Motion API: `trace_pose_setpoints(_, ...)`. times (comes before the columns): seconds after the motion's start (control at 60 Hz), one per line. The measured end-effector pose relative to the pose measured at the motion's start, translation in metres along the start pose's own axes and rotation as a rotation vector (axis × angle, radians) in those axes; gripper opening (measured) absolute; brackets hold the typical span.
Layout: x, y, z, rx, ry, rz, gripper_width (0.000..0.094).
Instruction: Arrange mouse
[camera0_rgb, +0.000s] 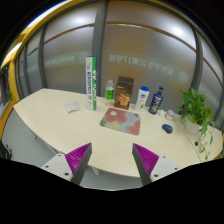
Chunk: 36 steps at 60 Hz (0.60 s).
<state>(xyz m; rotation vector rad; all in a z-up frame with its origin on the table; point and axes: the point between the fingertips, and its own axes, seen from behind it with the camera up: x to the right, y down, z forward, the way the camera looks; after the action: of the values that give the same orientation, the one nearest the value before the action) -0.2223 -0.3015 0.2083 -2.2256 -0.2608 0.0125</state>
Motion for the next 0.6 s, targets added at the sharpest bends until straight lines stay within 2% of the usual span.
trace_pose_setpoints(0.15, 0.040, 0.029, 0.014, -0.051, 0.046, 0.036, 0.0833)
trace_pose_setpoints(0.383, 0.173, 0.095, 0.073, -0.149, 0.168, 0.102, 0.0836)
trace_pose_setpoints(0.6, 0.311, 0.091, 0.166, -0.118, 0.274, 0.152, 0.0836)
